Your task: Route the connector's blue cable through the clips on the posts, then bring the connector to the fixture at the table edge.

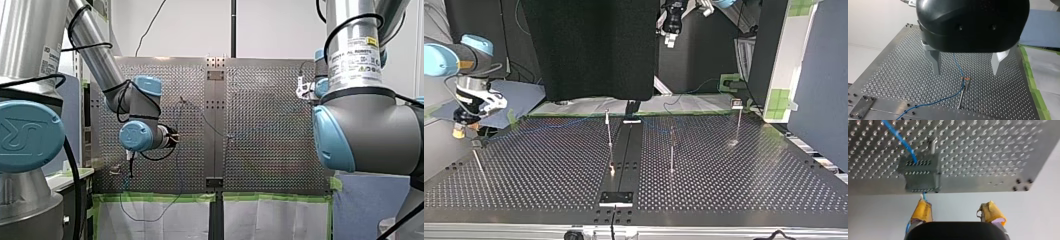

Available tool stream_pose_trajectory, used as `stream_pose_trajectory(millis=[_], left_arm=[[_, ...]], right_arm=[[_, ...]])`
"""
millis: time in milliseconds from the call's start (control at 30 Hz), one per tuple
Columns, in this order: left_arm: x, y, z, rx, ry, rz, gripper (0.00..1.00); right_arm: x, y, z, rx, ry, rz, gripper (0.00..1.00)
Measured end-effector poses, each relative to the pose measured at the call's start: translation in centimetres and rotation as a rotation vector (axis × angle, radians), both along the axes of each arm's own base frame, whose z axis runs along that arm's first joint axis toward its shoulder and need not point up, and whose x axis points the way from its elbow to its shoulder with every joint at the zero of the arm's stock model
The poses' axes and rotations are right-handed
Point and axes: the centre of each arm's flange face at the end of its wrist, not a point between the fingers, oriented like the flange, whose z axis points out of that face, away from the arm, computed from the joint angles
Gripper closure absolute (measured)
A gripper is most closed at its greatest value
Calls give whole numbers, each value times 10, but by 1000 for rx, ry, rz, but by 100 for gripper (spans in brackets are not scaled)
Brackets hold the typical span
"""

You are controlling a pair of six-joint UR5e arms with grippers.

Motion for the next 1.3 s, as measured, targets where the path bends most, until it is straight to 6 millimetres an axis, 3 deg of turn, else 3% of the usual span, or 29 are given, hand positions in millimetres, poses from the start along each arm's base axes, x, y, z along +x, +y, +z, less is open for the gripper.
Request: stream_pose_trajectory(millis=[200,533,933,1300], left_arm=[[-1,0,0,-2,0,-2,0],[1,0,1,-13,-1,2,0],[15,-9,12,-64,-44,24,0],[21,-6,17,-65,-53,105,0]], right_arm=[[20,21,7,-31,38,-3,0],[52,56,-24,70,119,-4,0],[98,73,-61,138,147,25,0],[148,99,-67,154,140,186,0]])
